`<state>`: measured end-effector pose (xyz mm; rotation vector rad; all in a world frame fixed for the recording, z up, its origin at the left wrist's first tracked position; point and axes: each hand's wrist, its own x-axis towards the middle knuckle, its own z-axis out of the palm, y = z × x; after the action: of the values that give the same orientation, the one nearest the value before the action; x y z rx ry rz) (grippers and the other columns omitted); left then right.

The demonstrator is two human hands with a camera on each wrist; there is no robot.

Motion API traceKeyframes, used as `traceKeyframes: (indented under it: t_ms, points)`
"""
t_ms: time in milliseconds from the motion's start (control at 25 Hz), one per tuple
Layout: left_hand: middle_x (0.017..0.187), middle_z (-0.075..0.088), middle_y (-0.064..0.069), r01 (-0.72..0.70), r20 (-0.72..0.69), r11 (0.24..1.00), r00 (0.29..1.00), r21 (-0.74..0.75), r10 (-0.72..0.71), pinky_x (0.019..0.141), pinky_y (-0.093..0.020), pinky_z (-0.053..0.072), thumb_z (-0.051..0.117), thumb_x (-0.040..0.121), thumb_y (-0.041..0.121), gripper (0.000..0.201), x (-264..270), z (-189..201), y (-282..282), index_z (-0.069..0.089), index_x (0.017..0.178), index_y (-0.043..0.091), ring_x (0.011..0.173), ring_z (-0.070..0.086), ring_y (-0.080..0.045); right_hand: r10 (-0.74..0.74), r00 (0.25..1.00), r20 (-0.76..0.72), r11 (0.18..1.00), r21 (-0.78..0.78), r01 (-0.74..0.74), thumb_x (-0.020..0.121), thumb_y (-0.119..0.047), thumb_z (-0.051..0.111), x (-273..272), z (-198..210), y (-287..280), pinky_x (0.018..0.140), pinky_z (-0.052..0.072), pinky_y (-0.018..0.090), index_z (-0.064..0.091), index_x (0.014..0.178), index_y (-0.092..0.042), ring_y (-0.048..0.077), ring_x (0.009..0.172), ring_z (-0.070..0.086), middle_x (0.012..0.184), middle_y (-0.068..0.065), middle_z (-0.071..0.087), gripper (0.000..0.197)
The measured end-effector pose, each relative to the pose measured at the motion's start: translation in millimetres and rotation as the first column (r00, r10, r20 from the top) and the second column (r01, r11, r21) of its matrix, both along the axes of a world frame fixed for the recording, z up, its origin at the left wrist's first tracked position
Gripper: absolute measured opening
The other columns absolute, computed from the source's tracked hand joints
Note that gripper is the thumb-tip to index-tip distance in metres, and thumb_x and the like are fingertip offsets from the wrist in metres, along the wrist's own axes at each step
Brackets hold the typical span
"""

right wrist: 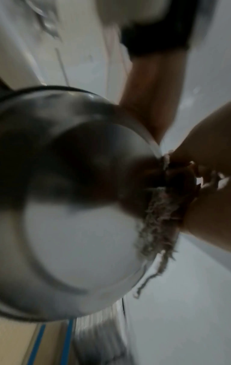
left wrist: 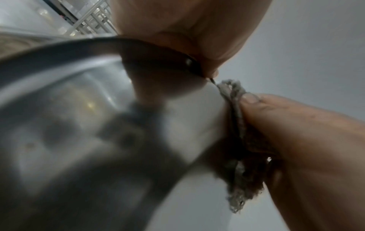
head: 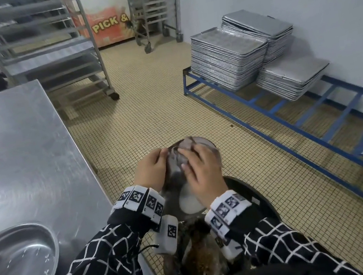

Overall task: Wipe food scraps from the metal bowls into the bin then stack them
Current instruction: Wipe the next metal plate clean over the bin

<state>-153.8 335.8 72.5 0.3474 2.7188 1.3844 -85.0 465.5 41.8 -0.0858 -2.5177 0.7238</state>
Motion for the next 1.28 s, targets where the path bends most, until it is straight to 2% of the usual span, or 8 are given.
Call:
traceKeyframes:
  t_ms: [80,240,440,600,760,840,1080,1280]
  points:
    - [0.078,0.064,0.005,-0.023,-0.024,1.000,0.999,0.019,0.024,0.072,-0.032,0.046,0.042,0.100,0.037,0.030,0.0,3.5,0.0,0.066,0.092,0.021,0.077,0.059,-0.017,0.010,0.999,0.040,0.998,0.067,-0.012,0.098,-0.039,0.033,-2.7,-6.6,0.9,0.106,0.029,0.034,0.043,0.138,-0.024,0.019,0.130,0.035,0.142,0.004,0.039,0.044]
    - [0.079,0.067,-0.006,-0.069,0.005,0.990,0.998,0.123,0.069,0.074,-0.039,0.049,0.037,0.101,0.040,0.034,-3.3,7.5,-6.3,0.065,0.091,0.021,0.077,0.061,-0.023,-0.214,0.948,0.234,0.856,-0.423,0.298,0.101,-0.032,0.033,-10.6,-8.4,44.3,0.087,0.038,0.023,0.051,0.130,-0.014,0.020,0.116,0.050,0.128,0.005,0.051,0.039]
    - [0.067,0.057,0.004,-0.111,0.019,0.988,0.994,0.109,0.110,0.060,-0.025,0.038,0.038,0.101,0.039,0.032,-3.3,6.4,-7.6,0.059,0.080,0.026,0.067,0.053,-0.014,-0.270,0.938,0.220,0.790,-0.506,0.346,0.098,-0.024,0.046,1.3,3.3,39.2,0.066,0.040,0.008,0.054,0.114,-0.014,0.015,0.098,0.062,0.107,-0.001,0.062,0.021]
    - [0.070,0.058,0.009,-0.109,0.025,0.986,0.994,0.122,0.107,0.059,-0.020,0.035,0.039,0.101,0.037,0.030,2.6,12.3,2.0,0.060,0.083,0.023,0.067,0.052,-0.008,-0.097,0.995,-0.002,0.985,-0.142,0.096,0.097,-0.032,0.038,-12.0,22.5,-8.8,0.105,0.034,0.029,0.054,0.125,-0.011,0.022,0.129,0.040,0.137,0.009,0.045,0.038]
    - [0.068,0.060,0.007,-0.092,-0.059,0.992,0.993,0.084,0.097,0.060,-0.028,0.041,0.039,0.100,0.040,0.034,5.0,21.2,0.6,0.064,0.084,0.023,0.065,0.055,-0.013,-0.156,0.986,0.061,0.981,-0.103,0.162,0.099,-0.043,0.023,-23.9,21.5,-9.0,0.108,0.027,0.036,0.040,0.141,-0.014,0.024,0.135,0.031,0.147,0.009,0.035,0.053]
    - [0.060,0.053,0.003,-0.095,-0.079,0.991,0.992,0.094,0.103,0.055,-0.028,0.036,0.039,0.100,0.040,0.041,5.0,20.2,-4.8,0.058,0.070,0.019,0.058,0.049,-0.016,-0.245,0.958,0.152,0.894,-0.346,0.284,0.101,-0.040,0.025,-27.4,17.3,5.9,0.102,0.033,0.034,0.038,0.142,-0.015,0.023,0.130,0.037,0.145,0.007,0.035,0.050]
    - [0.054,0.048,0.003,-0.128,-0.023,0.975,0.991,0.184,0.134,0.055,-0.029,0.033,0.040,0.100,0.038,0.045,4.4,7.0,-14.1,0.053,0.059,0.023,0.055,0.044,-0.016,-0.275,0.869,0.412,0.318,-0.814,0.487,0.100,-0.043,0.032,-3.5,-36.0,37.9,0.106,0.036,0.041,0.049,0.133,-0.019,0.026,0.125,0.046,0.136,0.005,0.049,0.045]
    - [0.081,0.062,0.009,-0.158,0.079,0.951,0.987,0.266,0.142,0.077,-0.031,0.043,0.041,0.099,0.043,0.034,4.1,-9.9,-20.7,0.067,0.091,0.023,0.079,0.056,-0.012,-0.261,0.883,0.390,0.477,-0.744,0.469,0.099,-0.039,0.038,5.6,-15.2,62.6,0.082,0.041,0.031,0.056,0.118,-0.017,0.018,0.095,0.055,0.106,-0.001,0.060,0.034]
